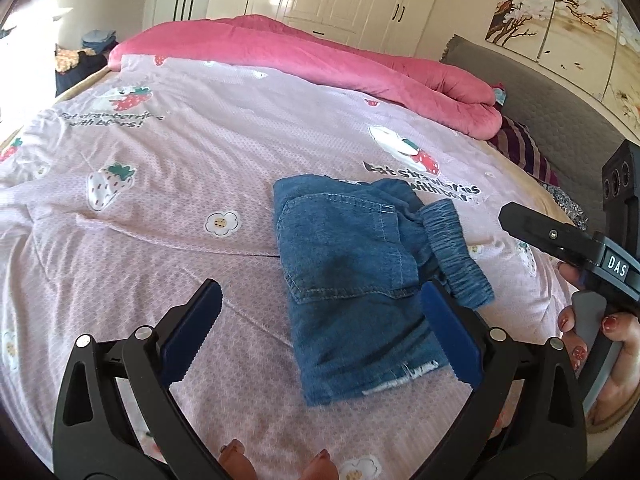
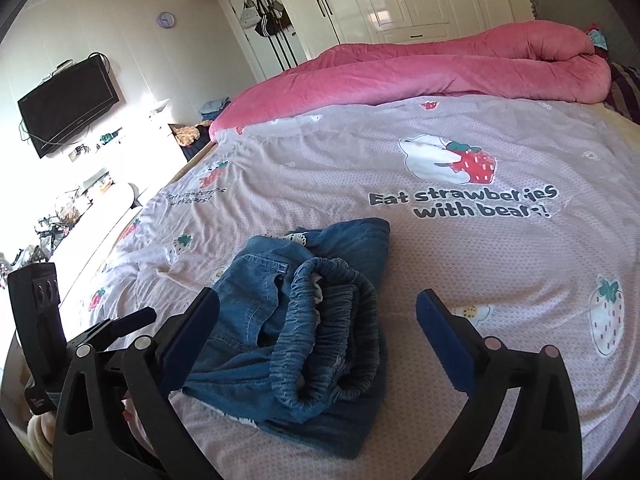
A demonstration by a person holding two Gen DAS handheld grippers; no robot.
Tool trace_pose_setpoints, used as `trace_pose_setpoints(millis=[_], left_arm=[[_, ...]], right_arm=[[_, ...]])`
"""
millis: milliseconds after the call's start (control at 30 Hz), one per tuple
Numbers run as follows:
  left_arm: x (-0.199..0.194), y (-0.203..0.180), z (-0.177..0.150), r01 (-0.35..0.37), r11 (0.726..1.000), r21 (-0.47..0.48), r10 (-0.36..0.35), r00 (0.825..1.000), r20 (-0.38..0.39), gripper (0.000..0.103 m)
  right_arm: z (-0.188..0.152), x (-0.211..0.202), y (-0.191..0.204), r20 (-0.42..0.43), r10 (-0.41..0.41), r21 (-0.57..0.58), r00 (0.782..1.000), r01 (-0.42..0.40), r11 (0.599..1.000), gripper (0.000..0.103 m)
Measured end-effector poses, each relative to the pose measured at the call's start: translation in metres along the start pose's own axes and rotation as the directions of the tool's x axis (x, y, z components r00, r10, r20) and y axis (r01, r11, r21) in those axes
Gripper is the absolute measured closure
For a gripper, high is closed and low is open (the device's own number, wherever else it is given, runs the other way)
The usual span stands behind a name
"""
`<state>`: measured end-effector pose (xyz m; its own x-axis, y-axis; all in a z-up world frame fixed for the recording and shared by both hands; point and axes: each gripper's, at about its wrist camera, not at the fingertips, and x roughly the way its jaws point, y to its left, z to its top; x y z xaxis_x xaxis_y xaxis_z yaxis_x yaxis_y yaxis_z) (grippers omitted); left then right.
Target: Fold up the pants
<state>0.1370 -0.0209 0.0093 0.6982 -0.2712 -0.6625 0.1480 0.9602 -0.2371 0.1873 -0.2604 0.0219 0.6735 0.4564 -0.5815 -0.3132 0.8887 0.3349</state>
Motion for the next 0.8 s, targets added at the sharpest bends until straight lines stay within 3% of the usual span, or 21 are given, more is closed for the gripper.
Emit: trace_pose_setpoints(millis=[400,800], left_arm=[[-0.041,-0.005,-0.008,-0.038,0.999,0.009,0.037,0.999,0.036,0.01],[-0.06,-0.015,-0.029,-0.054,0.998,0.03,0.053,0.998,0.018,0.01]], right_arm=[[-0.012,-0.035,0.011,0.017,-0.002,-0.025,1.0,0.002,1.0,0.005],[-0.034,-0.063,0.023,0.026,0.001,-0.074,1.0,0.001,0.997,0.005]])
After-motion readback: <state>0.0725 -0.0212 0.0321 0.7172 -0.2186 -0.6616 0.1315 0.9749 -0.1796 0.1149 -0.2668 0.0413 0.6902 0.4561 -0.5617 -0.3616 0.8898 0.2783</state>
